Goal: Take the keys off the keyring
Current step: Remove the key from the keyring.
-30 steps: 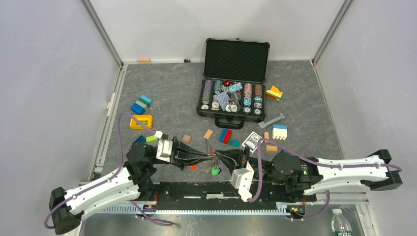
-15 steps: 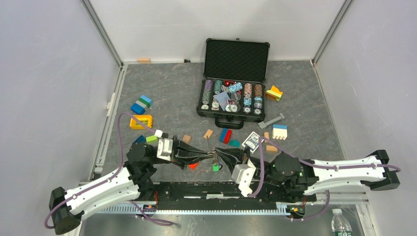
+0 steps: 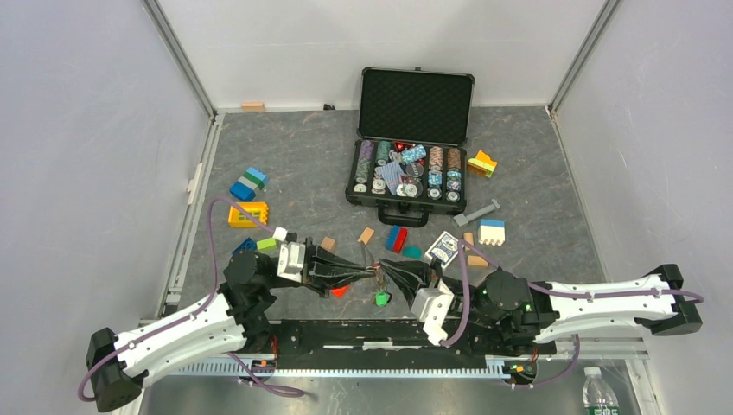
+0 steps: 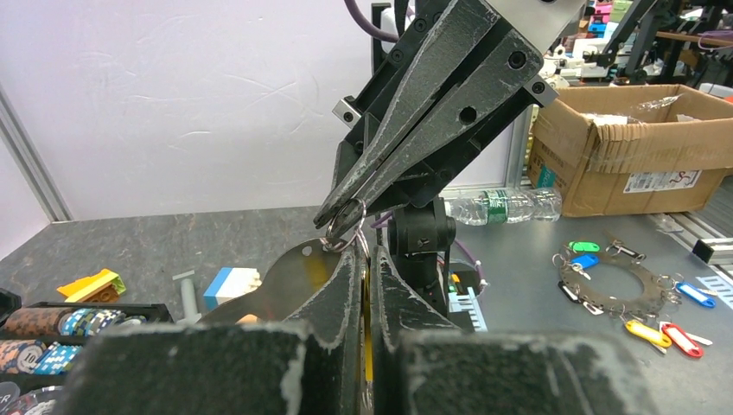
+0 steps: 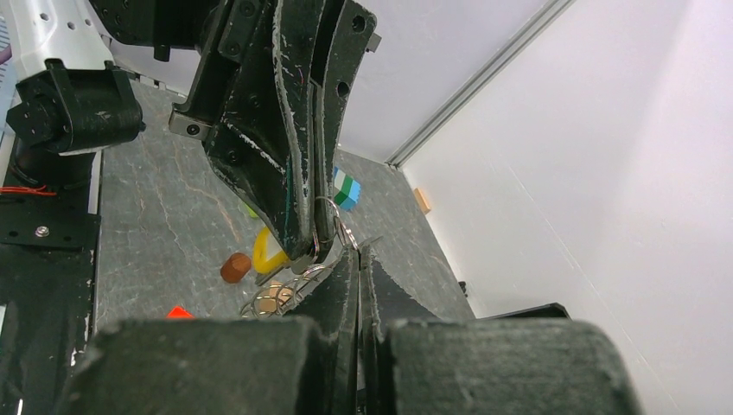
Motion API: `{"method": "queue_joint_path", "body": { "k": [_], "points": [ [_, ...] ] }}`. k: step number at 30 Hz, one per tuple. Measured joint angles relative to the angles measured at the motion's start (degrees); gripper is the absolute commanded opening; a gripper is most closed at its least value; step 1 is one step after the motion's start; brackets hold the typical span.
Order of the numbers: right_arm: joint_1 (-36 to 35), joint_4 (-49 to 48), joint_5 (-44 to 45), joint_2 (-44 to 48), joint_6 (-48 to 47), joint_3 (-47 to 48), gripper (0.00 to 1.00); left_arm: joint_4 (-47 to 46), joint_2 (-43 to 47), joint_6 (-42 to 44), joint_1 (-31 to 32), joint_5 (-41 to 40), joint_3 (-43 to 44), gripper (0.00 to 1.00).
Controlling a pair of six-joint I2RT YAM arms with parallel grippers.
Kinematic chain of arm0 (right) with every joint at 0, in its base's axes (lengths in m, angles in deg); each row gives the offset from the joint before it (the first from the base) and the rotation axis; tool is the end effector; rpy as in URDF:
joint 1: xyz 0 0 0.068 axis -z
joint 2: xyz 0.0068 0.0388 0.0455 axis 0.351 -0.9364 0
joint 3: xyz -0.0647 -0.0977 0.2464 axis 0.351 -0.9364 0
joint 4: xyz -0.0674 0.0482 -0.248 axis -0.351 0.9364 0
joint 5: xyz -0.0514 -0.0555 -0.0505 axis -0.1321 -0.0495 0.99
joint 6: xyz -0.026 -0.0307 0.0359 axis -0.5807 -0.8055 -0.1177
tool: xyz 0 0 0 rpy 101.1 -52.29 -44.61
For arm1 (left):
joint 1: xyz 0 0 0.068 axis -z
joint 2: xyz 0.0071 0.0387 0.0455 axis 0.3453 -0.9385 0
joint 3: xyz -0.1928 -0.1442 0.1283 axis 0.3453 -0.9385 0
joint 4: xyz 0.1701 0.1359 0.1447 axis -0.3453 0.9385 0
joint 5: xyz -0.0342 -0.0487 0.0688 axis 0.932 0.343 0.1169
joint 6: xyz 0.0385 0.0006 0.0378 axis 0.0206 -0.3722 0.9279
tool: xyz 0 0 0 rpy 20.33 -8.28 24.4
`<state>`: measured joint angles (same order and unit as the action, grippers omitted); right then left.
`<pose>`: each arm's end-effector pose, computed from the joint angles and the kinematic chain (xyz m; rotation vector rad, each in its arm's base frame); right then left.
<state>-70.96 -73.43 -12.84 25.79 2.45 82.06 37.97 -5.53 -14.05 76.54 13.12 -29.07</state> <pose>0.0077 0.1838 0.3436 -1.1515 0.8584 0.5009 0.0662 -0.1354 0.3076 1.0056 0.8854 -1.3289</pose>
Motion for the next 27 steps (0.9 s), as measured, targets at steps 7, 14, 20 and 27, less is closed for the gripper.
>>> {"method": "queue_joint_path", "body": {
  "k": [7,14,20,27],
  "points": [
    [0.00,-0.72,0.02,0.24,0.04,-0.07,0.00,0.09,0.02,0.00,0.00,-0.98,0.00,0.07],
    [0.00,-1.73,0.04,0.83,0.48,-0.94,0.00,0.61,0.07,0.02,0.00,-1.46,0.00,0.07],
    [0.00,-2.47,0.00,1.22,0.94,-1.36,0.00,1.05,0.11,0.04,0.00,-2.14,0.00,0.07],
    [0.00,-4.31,-0.11,1.92,1.68,-3.02,0.00,1.40,-0.13,0.04,0.00,-2.38,0.00,0.07]
  ]
}}
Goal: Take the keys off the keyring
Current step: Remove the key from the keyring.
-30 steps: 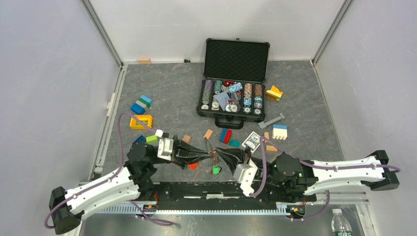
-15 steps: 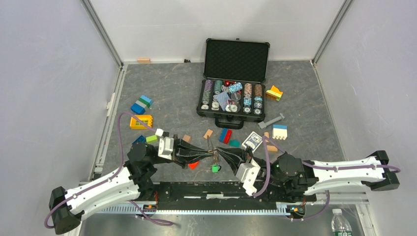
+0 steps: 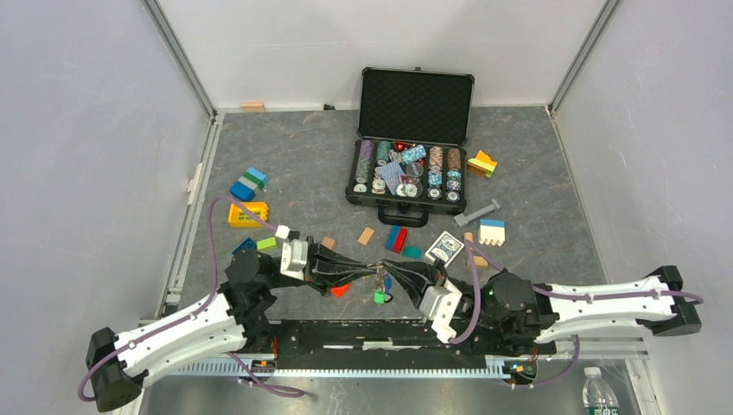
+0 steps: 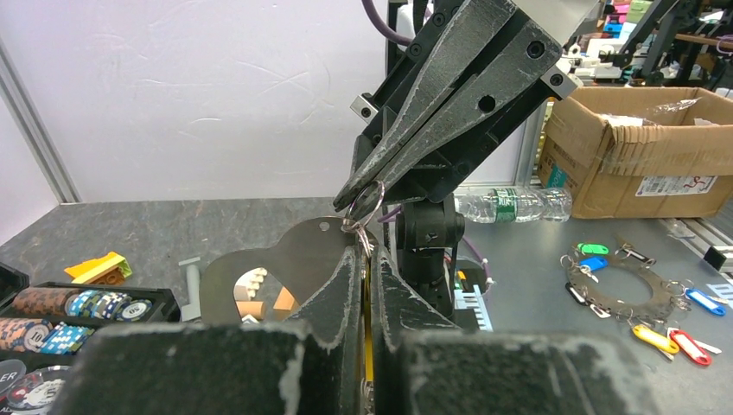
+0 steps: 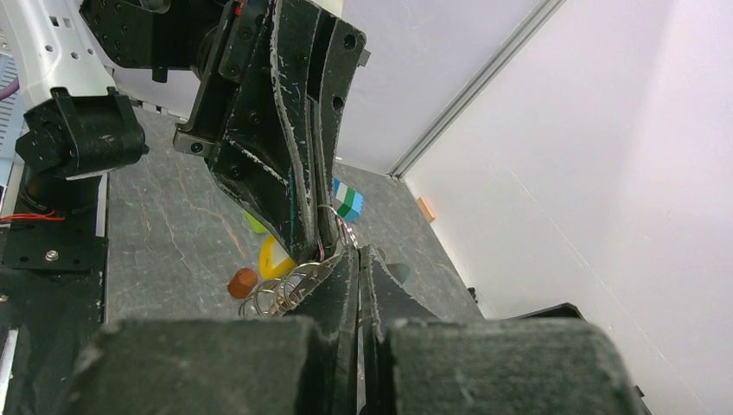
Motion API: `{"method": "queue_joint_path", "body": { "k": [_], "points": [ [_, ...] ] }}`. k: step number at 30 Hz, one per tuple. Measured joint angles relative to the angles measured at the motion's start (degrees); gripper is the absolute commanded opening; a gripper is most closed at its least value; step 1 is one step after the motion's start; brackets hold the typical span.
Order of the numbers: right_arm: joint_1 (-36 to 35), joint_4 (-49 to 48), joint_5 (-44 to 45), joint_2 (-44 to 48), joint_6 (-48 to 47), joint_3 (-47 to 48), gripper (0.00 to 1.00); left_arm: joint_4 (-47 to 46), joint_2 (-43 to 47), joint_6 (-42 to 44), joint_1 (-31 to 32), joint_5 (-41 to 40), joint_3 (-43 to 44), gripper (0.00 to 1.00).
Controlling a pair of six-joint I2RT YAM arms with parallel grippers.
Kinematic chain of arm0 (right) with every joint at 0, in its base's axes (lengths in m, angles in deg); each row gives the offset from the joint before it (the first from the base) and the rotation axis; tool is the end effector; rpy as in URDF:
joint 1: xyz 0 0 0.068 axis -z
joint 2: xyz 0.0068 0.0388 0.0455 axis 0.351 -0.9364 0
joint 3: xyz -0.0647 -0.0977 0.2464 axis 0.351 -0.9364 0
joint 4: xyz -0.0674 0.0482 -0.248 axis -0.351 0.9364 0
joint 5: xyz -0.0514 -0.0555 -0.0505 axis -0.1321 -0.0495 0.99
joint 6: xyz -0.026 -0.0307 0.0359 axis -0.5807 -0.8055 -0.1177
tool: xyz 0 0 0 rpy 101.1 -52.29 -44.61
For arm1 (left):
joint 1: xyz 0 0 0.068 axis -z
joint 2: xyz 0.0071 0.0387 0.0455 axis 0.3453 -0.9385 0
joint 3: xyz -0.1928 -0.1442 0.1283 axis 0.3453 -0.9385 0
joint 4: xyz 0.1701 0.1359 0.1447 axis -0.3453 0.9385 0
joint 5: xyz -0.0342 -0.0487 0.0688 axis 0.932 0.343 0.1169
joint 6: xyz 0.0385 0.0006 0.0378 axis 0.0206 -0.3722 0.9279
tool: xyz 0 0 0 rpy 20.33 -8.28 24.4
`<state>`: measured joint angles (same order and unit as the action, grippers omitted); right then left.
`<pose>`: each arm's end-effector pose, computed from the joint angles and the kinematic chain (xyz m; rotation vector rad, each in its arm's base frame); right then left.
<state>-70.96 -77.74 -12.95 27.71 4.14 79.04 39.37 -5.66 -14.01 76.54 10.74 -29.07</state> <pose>0.0078 0.1773 0.3382 -1.0899 0.8567 0.5487 0.0685 -0.1366 0.3053 0.9777 0.9311 -1.3090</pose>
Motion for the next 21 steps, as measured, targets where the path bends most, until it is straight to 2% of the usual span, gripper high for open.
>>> {"method": "queue_joint_path", "body": {
  "k": [21],
  "points": [
    [0.02,-13.35,-1.20,-1.03,0.26,-5.42,0.00,-0.33,-1.16,0.00,0.02,0.22,0.00,0.07]
  ]
}}
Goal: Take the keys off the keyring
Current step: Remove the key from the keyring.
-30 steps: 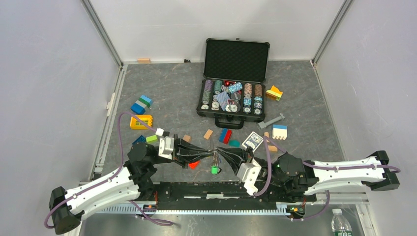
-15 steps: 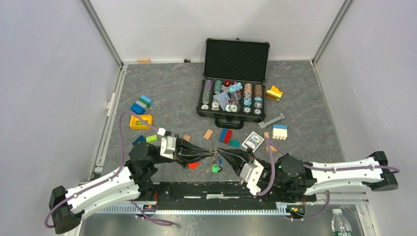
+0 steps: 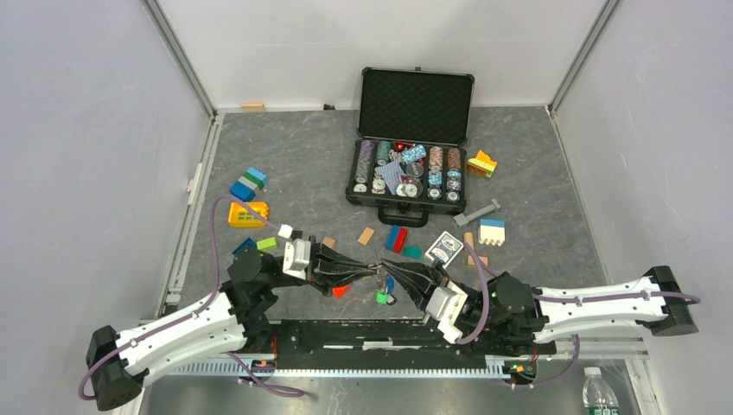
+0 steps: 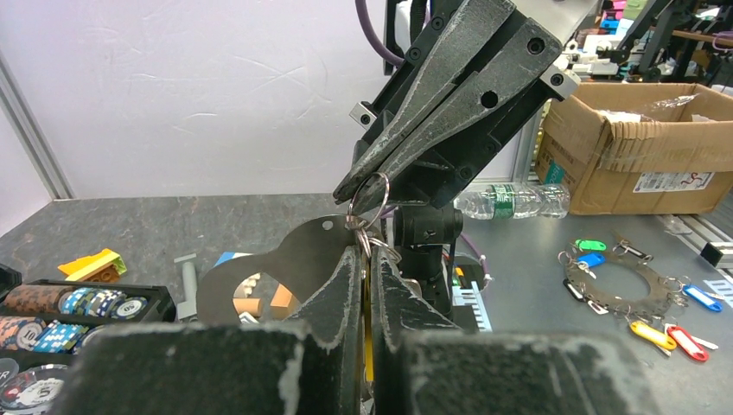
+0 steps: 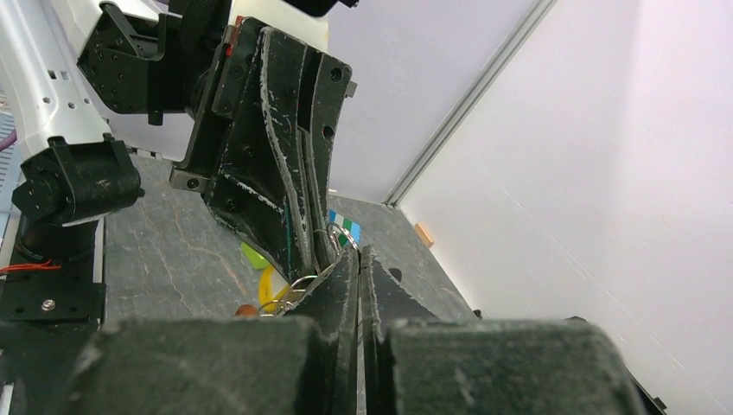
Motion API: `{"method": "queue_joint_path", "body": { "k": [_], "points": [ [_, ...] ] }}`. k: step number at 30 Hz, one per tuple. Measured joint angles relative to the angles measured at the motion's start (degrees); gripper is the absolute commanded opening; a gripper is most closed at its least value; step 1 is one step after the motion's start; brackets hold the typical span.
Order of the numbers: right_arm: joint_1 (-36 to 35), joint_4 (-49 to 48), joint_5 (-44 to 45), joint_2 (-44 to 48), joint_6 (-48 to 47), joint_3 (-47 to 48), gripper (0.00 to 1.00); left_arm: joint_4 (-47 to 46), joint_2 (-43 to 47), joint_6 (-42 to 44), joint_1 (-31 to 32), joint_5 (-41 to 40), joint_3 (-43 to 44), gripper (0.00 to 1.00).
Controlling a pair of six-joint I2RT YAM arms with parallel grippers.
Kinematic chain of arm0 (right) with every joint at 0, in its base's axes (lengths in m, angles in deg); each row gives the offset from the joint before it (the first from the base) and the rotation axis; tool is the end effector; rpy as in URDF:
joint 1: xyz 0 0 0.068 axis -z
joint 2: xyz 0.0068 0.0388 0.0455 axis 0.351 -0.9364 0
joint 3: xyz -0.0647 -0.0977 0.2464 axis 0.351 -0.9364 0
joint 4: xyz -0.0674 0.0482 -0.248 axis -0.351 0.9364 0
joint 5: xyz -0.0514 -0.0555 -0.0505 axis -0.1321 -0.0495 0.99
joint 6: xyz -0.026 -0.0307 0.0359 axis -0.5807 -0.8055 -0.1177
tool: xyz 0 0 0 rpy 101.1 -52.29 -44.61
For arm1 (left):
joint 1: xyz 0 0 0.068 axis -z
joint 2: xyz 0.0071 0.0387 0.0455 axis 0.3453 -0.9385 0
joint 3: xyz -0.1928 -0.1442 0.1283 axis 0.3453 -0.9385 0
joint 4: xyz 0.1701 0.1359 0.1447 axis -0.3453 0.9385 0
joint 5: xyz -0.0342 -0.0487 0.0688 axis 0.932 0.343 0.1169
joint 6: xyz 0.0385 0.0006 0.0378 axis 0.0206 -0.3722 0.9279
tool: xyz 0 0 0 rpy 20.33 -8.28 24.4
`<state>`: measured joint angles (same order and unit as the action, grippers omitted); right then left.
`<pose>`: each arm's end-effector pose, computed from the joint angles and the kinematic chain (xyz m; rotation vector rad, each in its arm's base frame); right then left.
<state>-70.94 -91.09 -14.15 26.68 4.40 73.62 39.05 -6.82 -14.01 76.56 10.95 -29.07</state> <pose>0.0071 0.1786 0.3259 -0.9883 0.8035 0.6116 0.0703 -0.1396 0.3031 0.9859 0.9446 -1.3117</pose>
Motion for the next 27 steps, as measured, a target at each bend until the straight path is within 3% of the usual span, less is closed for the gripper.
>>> {"method": "queue_joint_path", "body": {
  "k": [9,27],
  "points": [
    [0.04,-0.26,-1.64,-0.61,-0.72,0.02,0.00,0.22,0.00,0.00,0.00,0.28,0.00,0.07],
    [0.44,8.85,-7.87,1.79,-5.70,1.64,0.00,0.42,-0.85,0.00,0.02,3.50,0.00,0.06]
  ]
}}
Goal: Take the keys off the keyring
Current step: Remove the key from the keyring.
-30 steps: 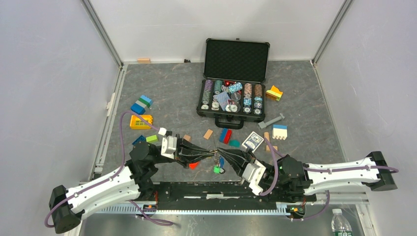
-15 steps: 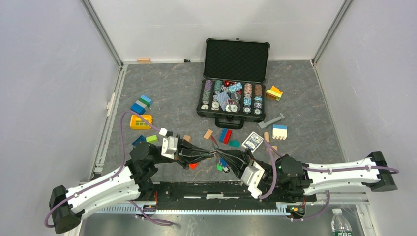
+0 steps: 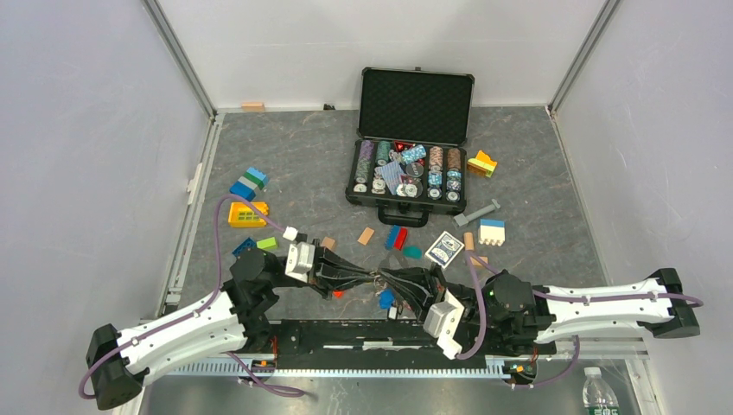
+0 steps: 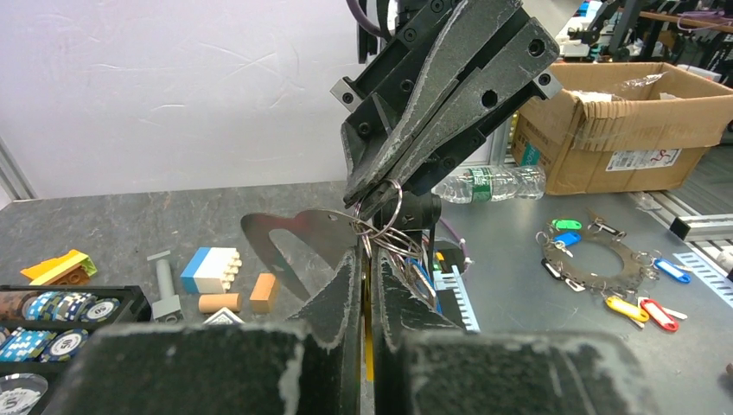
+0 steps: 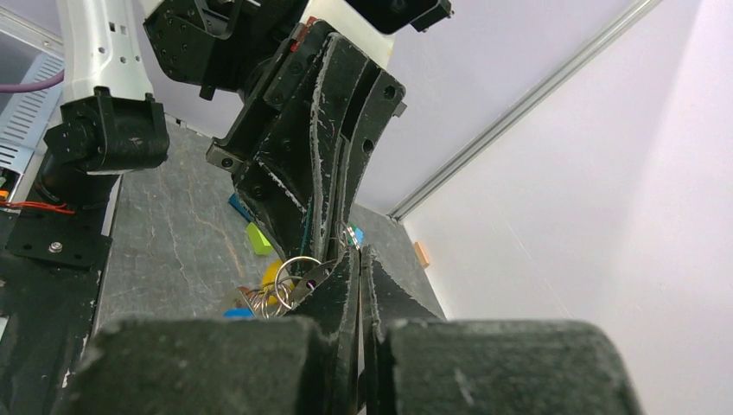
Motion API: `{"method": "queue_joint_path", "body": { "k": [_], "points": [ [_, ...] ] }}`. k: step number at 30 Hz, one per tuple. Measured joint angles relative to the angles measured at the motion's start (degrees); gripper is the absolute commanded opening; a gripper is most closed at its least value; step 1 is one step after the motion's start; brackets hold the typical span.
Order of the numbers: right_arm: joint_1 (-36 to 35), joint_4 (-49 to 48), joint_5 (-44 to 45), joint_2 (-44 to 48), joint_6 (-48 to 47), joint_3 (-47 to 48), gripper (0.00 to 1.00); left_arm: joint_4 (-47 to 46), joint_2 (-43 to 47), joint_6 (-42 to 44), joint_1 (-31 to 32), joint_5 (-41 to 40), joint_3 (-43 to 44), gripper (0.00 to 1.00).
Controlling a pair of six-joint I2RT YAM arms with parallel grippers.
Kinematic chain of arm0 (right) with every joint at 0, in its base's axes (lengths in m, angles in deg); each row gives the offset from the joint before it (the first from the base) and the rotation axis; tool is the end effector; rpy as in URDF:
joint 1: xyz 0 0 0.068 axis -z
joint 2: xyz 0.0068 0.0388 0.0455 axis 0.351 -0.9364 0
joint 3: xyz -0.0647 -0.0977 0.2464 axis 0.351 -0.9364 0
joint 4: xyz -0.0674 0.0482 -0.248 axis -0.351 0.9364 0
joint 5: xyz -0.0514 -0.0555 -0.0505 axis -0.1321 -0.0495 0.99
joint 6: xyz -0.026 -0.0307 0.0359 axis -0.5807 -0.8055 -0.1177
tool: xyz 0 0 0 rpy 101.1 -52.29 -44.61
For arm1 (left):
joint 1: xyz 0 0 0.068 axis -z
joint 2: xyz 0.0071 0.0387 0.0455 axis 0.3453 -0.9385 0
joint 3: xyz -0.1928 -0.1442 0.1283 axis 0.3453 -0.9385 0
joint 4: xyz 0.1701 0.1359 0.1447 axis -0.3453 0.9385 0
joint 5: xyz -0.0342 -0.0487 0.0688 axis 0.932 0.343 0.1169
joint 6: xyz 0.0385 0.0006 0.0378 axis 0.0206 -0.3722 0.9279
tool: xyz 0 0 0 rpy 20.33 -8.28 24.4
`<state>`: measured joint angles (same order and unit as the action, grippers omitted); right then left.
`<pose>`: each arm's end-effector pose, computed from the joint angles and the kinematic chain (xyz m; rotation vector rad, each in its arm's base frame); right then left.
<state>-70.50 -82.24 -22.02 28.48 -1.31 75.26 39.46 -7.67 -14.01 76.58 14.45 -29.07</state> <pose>0.0038 0.1768 0.3254 -1.1684 0.6817 0.5785 0.0698 -0.1423 0.3000 1.0467 0.9401 -1.3447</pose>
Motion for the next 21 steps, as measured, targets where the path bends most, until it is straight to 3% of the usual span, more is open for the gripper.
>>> {"method": "queue_joint_path", "body": {
  "k": [21],
  "points": [
    [-0.02,5.49,-3.50,-0.61,-1.99,2.51,0.00,0.20,1.42,-0.02,0.00,2.51,0.00,0.02]
  ]
}}
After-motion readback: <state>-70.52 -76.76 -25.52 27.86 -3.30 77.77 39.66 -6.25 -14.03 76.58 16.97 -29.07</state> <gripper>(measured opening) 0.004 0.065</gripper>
